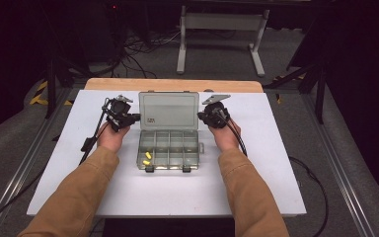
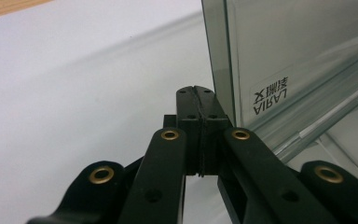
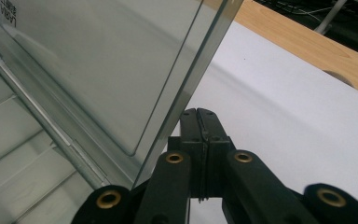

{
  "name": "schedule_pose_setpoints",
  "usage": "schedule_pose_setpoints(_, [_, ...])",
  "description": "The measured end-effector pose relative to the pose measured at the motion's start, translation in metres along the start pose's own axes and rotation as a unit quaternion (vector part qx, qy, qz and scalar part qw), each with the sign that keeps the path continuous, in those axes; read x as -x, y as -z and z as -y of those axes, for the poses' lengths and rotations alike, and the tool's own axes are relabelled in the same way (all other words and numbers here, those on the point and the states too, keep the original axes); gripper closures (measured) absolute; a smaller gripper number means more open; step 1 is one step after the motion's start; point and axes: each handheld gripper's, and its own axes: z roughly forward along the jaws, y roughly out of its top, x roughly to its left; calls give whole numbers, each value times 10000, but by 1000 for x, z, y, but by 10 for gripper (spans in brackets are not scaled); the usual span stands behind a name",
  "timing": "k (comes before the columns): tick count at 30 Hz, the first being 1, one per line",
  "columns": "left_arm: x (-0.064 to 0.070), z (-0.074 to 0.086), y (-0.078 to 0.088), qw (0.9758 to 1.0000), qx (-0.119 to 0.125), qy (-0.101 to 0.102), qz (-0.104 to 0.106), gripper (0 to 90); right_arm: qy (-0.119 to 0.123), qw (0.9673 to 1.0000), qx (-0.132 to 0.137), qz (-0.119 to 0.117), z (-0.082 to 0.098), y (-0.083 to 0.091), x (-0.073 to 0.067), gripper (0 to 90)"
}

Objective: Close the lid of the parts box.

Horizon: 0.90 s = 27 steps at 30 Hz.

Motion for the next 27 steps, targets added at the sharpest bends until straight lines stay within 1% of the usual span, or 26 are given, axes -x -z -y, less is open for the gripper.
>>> schedule_pose_setpoints(5, [1,0,1,10000,-9,18,22,896,58,10000,56,11,-2,5,-1,900])
schedule_pose_setpoints(6, [1,0,1,10000,15,-19,4,896,60,10000,61,3,-2,5,-1,900])
schedule_pose_setpoints(9, [2,0,3,10000,-6,-21,23,896,104,9999,55,-5,-2,7,-2,900])
schedule_pose_setpoints(10, [2,0,4,10000,-24,-60,17,896,133,9999,66,-2,-2,8,-2,900])
schedule_pose_setpoints(18, [6,0,7,10000,-9,-80,43,896,181,9998,115,-29,0,13,-5,900])
schedule_pose_setpoints(20, [6,0,9,9998,-6,-209,-11,896,226,9997,118,-26,0,15,-6,900])
schedule_pose_setpoints(21, [7,1,10,9998,-14,-182,22,896,271,9995,133,-22,0,16,-7,900])
schedule_pose_setpoints(23, [7,1,10,9998,-11,-196,47,896,276,9995,133,-30,1,17,-8,900])
schedule_pose_setpoints(24, [6,1,12,9997,-15,-250,47,896,305,9994,164,-54,2,19,-9,900])
schedule_pose_setpoints(25, [7,1,13,9997,-28,-232,72,896,302,9994,171,-67,2,19,-9,900])
schedule_pose_setpoints(27, [8,1,14,9996,-19,-264,72,896,298,9994,162,-72,2,20,-9,900])
